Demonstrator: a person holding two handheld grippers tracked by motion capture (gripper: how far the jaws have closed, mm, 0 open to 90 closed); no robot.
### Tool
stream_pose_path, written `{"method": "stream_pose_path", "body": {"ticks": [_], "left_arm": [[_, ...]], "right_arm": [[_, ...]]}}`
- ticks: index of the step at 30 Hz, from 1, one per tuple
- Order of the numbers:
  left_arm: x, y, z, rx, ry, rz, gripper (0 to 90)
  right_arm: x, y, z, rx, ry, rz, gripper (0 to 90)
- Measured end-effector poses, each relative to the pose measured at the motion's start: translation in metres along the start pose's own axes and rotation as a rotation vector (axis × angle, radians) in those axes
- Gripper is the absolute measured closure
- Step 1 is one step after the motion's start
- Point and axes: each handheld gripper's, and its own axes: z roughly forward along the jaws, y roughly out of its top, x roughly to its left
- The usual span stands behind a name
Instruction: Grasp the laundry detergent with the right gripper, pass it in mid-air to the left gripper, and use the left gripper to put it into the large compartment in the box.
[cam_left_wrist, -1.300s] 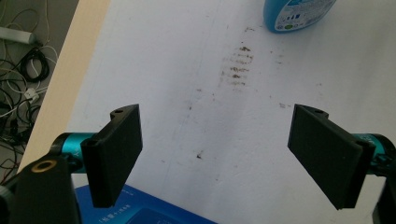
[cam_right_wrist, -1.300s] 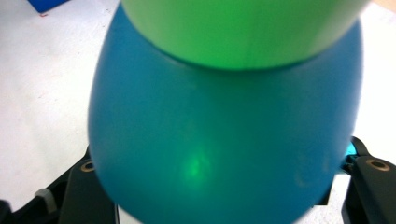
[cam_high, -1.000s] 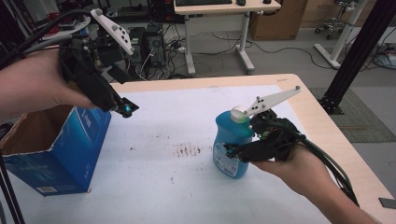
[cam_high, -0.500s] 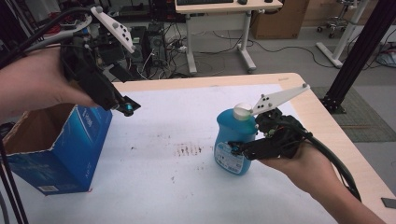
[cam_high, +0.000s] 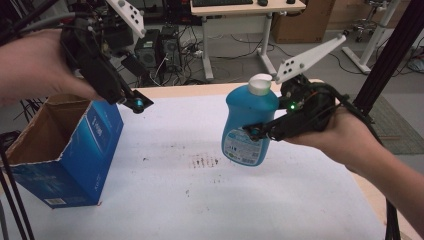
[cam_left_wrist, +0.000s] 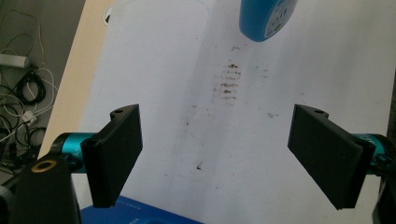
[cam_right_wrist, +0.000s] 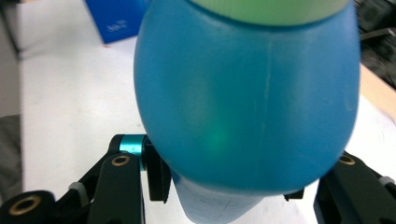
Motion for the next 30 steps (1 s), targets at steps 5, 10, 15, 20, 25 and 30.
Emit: {"method": "stream_pose_path", "body": {"ticks": [5,10,15,20,25,30], "left_arm": [[0.002,0.011,-0.009,-0.028,-0.037,0.026,18.0],[0.003,0.026,-0.020,-0.051,-0.080,0.062,17.9],[0.003,0.042,-0.022,-0.054,-0.127,0.101,18.0],[0.000,0.052,-0.018,-0.034,-0.169,0.126,18.0],[-0.003,0.061,-0.014,-0.004,-0.188,0.166,17.9],[-0.006,0.067,-0.009,0.020,-0.174,0.175,18.0]], "right_arm": [[-0.003,0.021,-0.001,-0.001,0.076,-0.055,47.1],[-0.005,0.045,0.004,-0.002,0.180,-0.121,47.1],[-0.001,0.070,0.014,0.009,0.250,-0.186,47.1],[0.004,0.084,0.022,0.015,0.280,-0.215,47.0],[0.007,0.098,0.029,0.030,0.292,-0.249,47.1],[0.009,0.106,0.035,0.044,0.305,-0.257,47.1]]}}
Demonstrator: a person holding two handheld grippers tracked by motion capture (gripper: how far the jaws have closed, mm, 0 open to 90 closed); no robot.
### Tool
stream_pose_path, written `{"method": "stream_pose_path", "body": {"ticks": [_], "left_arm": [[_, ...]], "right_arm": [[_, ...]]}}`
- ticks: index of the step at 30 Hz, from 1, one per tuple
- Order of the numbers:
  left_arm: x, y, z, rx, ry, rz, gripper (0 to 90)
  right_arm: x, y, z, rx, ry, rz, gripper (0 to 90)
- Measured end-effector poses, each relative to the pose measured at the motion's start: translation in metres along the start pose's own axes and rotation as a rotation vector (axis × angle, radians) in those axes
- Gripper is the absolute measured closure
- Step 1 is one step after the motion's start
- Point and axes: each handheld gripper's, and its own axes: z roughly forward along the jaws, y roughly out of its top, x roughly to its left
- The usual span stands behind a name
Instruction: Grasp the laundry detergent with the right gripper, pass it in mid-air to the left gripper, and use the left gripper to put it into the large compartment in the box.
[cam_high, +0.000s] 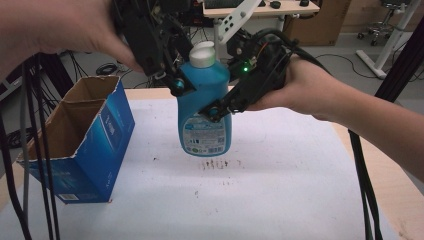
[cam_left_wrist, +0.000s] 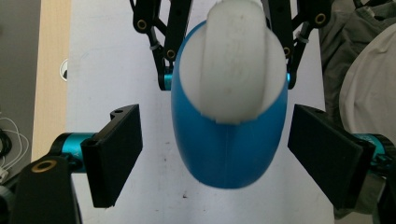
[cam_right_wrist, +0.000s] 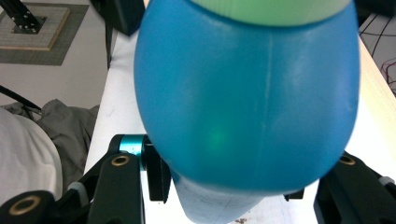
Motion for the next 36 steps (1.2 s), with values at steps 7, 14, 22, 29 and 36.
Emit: {"method": "stream_pose_path", "body": {"ticks": [7,14,22,29,36], "left_arm": [[0.000,0.005,0.008,0.035,-0.011,0.000,18.0],[0.000,0.008,0.011,0.050,-0.014,0.000,18.3],[-0.001,0.010,0.012,0.060,0.017,0.010,20.1],[-0.002,0.011,0.012,0.057,0.016,0.013,24.2],[-0.002,0.011,0.013,0.057,0.013,0.006,26.9]], "right_arm": [[-0.002,0.004,0.005,0.007,0.009,0.000,47.0],[-0.001,0.005,0.005,0.018,0.008,0.004,47.0],[-0.001,0.005,0.003,0.014,0.004,0.000,46.9],[-0.001,0.005,0.003,0.014,-0.001,0.002,46.9],[-0.001,0.005,0.002,0.012,-0.002,0.005,46.9]]}}
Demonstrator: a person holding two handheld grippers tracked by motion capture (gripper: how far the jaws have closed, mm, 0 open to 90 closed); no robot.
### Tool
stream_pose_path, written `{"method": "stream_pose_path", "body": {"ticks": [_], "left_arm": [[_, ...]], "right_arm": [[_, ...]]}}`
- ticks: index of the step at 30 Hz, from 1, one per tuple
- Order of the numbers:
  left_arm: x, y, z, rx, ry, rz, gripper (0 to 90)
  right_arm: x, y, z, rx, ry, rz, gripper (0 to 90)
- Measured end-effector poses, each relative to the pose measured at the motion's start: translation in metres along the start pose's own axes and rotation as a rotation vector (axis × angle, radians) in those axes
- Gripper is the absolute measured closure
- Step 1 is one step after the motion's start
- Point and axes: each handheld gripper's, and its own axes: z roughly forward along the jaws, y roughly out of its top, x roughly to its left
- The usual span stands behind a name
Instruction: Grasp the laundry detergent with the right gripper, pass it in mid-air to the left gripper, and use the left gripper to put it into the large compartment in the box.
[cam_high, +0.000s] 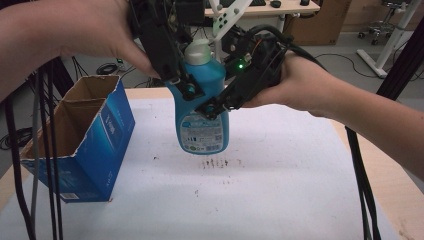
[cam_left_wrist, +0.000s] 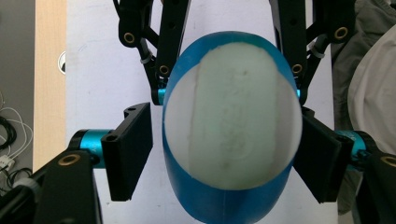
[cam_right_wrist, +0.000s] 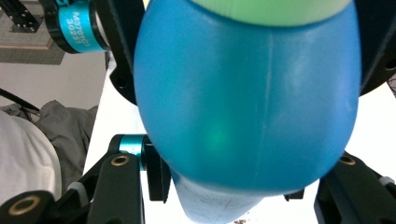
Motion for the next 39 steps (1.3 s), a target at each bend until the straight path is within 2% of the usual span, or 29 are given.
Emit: {"method": "stream_pose_path", "body": {"ticks": [20,21,24,27,39], "left_arm": [[-0.0004,0.0001,0.0003,0.005,-0.002,0.004,30.0],[-0.0016,0.0002,0.0009,-0.001,-0.004,-0.008,30.0],[-0.0018,0.0004,0.0011,-0.004,-0.002,-0.010,30.0],[-0.0013,0.0006,0.0012,0.009,-0.002,0.000,32.3],[-0.0031,0.0017,0.0014,0.005,-0.013,-0.004,36.2]], "right_arm": [[-0.0001,0.0011,0.0011,0.001,0.003,0.001,46.9],[0.0003,0.0014,0.0010,0.002,0.003,0.004,46.9],[0.0003,0.0016,0.0013,0.003,0.002,-0.001,46.9],[0.0007,0.0020,0.0016,0.005,0.001,-0.002,46.9],[0.0014,0.0029,0.0030,0.009,-0.002,-0.006,46.8]]}}
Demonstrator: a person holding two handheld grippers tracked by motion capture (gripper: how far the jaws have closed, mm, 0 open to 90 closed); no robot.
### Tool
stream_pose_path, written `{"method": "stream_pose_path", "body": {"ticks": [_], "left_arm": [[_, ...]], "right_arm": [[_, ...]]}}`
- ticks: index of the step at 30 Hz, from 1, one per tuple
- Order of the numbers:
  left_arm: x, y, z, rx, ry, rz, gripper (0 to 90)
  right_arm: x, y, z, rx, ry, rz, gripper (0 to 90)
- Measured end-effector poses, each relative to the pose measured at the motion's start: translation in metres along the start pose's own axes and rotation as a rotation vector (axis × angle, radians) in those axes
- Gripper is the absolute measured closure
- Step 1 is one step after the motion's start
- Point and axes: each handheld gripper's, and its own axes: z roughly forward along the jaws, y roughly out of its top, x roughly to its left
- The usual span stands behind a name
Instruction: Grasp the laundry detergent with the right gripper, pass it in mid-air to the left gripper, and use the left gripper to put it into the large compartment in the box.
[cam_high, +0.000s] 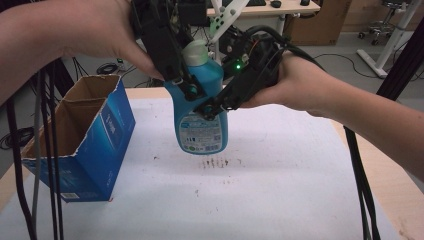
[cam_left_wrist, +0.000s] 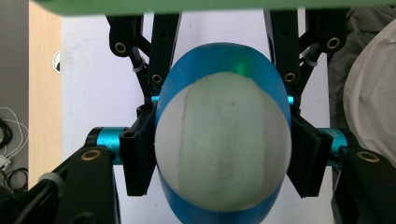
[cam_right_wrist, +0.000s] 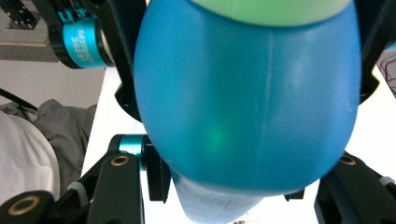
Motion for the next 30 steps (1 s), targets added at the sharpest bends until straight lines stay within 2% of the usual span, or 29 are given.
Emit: {"method": "stream_pose_path", "body": {"ticks": [11,18,21,22,24,26,27,30], "left_arm": [[0.0005,0.0004,0.0011,0.003,-0.002,0.001,37.8],[0.0025,-0.0006,-0.0012,-0.006,-0.005,-0.003,38.1],[0.0041,-0.0019,-0.0002,-0.006,-0.022,-0.009,38.1],[0.0047,-0.0023,0.0003,0.002,-0.027,-0.010,38.1],[0.0049,-0.0031,0.0022,0.012,-0.030,-0.013,38.1],[0.0049,-0.0040,0.0034,0.019,-0.026,-0.013,38.2],[0.0053,-0.0046,0.0035,0.019,-0.020,-0.014,38.2],[0.0060,-0.0067,0.0031,0.017,-0.016,-0.029,38.2]], "right_arm": [[0.0011,0.0008,0.0005,0.010,-0.008,0.000,46.7],[-0.0009,0.0007,0.0002,-0.005,-0.007,-0.002,46.1],[-0.0018,0.0000,0.0016,-0.008,-0.001,-0.002,44.5],[-0.0022,-0.0002,0.0018,-0.009,0.006,-0.006,42.6],[-0.0021,-0.0004,0.0008,-0.027,0.017,-0.011,31.9],[-0.0013,-0.0009,0.0007,-0.022,0.005,0.000,23.9],[-0.0018,-0.0022,0.0014,-0.004,0.019,0.012,22.1],[-0.0029,-0.0068,0.0029,0.010,0.019,0.016,19.9]]}}
